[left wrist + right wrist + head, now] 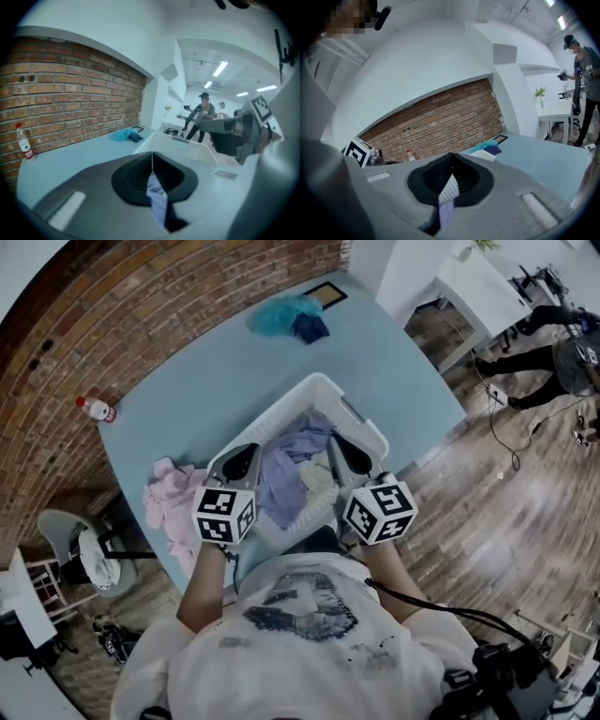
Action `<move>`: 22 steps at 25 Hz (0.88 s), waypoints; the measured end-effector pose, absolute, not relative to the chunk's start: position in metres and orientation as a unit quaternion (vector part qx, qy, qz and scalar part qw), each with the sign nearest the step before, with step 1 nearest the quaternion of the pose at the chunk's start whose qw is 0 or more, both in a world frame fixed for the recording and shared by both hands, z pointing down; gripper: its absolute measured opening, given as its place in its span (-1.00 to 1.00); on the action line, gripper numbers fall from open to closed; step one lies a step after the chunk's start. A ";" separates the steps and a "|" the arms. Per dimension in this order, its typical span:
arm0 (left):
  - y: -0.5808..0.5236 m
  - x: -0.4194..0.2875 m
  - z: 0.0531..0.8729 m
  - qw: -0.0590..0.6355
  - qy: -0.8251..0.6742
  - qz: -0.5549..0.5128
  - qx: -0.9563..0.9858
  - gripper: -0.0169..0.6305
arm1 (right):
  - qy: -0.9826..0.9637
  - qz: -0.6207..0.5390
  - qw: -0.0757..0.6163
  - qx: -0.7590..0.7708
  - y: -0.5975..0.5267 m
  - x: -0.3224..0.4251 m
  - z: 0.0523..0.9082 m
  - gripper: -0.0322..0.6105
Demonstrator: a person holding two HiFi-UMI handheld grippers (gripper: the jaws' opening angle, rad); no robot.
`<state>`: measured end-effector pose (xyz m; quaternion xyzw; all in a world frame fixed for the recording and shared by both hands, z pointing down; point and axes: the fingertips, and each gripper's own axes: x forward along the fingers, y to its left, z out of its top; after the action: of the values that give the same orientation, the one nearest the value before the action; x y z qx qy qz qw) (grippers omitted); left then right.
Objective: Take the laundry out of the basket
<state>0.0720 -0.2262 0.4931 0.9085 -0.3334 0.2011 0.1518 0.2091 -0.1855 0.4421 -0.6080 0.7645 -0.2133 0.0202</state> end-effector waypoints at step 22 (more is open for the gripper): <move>-0.210 0.192 0.630 0.191 -0.143 0.373 0.897 0.28 | 0.766 -0.230 0.008 -0.600 -0.196 0.317 0.464 -0.91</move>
<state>0.1918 -0.2101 0.6299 0.8966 -0.1434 0.3730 0.1909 0.3171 -0.1958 0.4642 -0.5998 0.7664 -0.2298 0.0078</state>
